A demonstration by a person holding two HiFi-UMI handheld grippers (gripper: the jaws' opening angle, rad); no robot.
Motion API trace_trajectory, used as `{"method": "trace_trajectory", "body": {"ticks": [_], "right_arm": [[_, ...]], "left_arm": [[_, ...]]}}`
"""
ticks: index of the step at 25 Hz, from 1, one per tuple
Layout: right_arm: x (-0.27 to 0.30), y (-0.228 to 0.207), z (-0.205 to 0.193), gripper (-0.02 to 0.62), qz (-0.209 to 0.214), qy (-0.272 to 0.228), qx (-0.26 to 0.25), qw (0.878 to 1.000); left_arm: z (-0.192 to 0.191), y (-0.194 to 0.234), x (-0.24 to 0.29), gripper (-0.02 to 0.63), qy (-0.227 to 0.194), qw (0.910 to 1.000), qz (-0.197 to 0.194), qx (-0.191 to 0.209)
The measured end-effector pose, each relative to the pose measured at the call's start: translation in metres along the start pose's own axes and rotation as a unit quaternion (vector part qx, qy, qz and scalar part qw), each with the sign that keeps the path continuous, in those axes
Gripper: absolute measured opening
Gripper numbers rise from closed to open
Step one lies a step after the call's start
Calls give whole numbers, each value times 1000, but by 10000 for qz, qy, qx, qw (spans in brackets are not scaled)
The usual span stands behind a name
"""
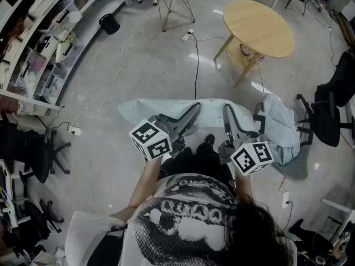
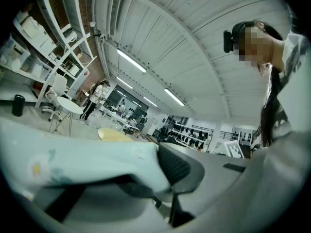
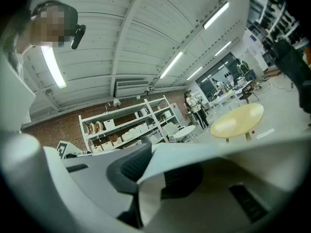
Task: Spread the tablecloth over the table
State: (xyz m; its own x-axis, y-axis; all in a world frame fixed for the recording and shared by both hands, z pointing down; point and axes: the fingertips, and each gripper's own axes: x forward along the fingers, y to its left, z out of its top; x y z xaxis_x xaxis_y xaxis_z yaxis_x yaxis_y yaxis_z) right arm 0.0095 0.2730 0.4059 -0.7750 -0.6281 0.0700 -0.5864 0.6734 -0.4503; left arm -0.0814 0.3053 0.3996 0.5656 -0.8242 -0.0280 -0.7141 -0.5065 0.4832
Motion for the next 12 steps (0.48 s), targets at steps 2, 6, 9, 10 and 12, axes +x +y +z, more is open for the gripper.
{"method": "trace_trajectory", "body": {"ticks": [2, 6, 9, 10, 12], "right_arm": [[-1, 1, -4, 51, -62, -16, 9, 10000], [-3, 4, -7, 51, -103, -17, -17, 9999], [-3, 1, -8, 51, -90, -15, 11, 10000], [-2, 0, -9, 51, -75, -20, 40, 10000], [1, -2, -8, 51, -26, -30, 90, 10000]], "left_arm": [[0, 0, -1, 32, 60, 9999, -42, 88], [-2, -1, -5, 32, 111, 9998, -86, 103], [-4, 2, -3, 32, 119, 9999, -110, 3], [-4, 3, -2, 32, 118, 9999, -115, -41], [-5, 7, 1, 32, 112, 9998, -119, -125]]}}
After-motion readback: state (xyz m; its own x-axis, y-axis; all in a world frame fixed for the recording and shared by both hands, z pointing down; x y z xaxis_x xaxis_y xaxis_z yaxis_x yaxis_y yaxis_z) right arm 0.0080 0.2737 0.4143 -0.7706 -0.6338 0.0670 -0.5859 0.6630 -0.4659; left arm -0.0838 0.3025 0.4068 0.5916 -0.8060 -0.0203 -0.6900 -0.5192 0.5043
